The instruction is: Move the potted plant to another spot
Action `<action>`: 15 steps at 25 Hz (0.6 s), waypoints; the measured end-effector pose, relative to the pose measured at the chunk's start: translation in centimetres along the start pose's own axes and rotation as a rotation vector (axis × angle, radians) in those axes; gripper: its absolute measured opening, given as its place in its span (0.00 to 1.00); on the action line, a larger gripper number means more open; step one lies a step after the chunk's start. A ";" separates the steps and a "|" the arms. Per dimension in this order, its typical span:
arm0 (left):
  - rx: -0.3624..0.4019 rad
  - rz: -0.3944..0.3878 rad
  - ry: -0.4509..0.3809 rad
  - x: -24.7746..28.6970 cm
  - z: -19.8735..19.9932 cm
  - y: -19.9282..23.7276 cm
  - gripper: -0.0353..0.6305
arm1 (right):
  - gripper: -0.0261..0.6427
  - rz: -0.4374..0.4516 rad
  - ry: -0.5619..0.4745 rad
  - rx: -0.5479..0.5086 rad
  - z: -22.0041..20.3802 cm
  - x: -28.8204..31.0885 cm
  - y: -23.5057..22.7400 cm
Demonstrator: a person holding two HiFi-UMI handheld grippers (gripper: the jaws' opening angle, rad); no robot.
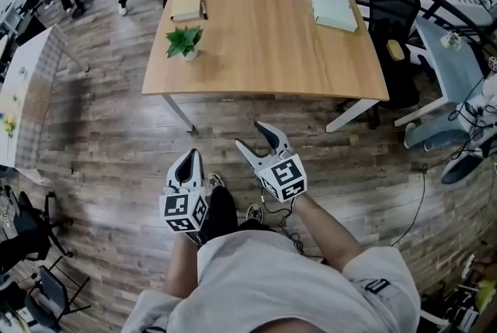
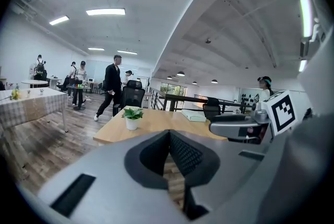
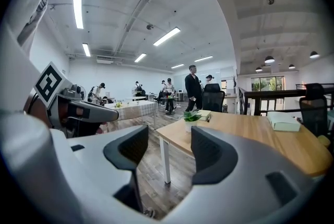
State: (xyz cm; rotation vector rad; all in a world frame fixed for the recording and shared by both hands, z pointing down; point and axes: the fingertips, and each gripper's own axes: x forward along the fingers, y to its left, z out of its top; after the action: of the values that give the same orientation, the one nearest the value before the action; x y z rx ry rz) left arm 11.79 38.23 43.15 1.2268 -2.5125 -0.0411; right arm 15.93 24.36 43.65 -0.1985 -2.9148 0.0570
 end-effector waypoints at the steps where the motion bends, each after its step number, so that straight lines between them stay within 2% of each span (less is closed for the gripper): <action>1: -0.005 0.000 0.004 0.7 0.0 0.5 0.07 | 0.43 0.001 0.006 0.002 -0.1 0.8 -0.4; 8: -0.025 -0.034 -0.003 8.0 2.0 4.8 0.07 | 0.46 -0.002 0.042 -0.006 0.0 7.8 -3.5; 15: -0.020 -0.103 0.007 14.9 6.3 10.7 0.07 | 0.47 -0.037 0.073 -0.025 3.0 15.7 -6.1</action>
State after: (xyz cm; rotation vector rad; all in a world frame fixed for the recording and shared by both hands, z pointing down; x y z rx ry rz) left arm -6.85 32.68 43.44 1.3447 -2.4352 -0.0859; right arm -0.66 20.43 44.40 -0.1475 -2.8469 0.0072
